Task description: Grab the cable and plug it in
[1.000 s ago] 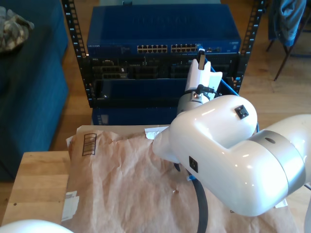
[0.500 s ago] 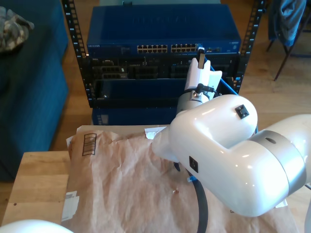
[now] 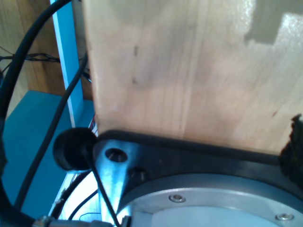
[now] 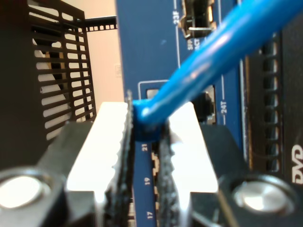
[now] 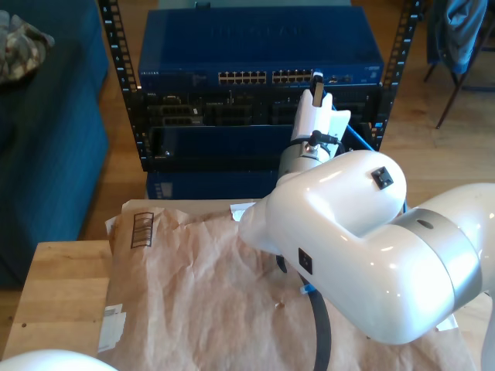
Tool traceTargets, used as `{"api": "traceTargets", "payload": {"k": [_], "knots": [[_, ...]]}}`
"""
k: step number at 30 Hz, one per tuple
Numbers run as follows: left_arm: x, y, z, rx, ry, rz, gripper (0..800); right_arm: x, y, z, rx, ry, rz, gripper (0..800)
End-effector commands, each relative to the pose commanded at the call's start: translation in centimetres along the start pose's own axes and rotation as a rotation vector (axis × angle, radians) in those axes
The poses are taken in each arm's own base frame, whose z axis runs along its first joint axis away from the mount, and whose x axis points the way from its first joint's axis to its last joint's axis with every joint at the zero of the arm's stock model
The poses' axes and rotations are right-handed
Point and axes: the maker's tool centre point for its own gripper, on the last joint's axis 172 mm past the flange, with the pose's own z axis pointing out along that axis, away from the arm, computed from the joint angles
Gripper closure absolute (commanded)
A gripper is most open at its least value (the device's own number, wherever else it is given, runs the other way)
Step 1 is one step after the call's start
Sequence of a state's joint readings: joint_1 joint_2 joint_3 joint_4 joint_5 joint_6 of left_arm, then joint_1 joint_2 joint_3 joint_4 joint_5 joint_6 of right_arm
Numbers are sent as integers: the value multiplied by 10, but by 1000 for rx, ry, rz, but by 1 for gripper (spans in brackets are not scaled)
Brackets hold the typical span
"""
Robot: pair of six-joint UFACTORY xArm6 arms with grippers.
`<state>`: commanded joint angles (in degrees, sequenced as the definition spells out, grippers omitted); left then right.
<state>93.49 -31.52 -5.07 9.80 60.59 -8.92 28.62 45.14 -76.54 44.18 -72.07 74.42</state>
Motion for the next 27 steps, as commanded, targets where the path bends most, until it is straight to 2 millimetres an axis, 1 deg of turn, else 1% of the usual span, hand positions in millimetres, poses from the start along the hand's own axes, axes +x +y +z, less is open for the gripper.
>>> {"api": "traceTargets", "payload": {"k": [6,7,8,12,14,16,21,25,27], "knots": [[0,0,0,0,-2,0,0,0,2,3,4,3,3,792],[0,0,0,0,0,2,0,2,3,3,2,5,2,760],[0,0,0,0,0,2,0,2,4,2,-1,5,0,687],[0,0,0,0,0,0,0,2,4,2,-4,1,-1,579],[0,0,0,0,0,2,0,3,2,-1,-6,0,-3,578],[0,0,0,-1,0,1,0,5,-5,-6,-10,-2,-6,568],[0,0,0,0,0,0,0,11,-21,-24,-29,-10,-14,561],[0,0,0,0,0,2,0,19,-21,-44,-64,-22,-42,561],[0,0,0,0,0,2,0,27,-19,-52,-95,-25,-53,539]]}}
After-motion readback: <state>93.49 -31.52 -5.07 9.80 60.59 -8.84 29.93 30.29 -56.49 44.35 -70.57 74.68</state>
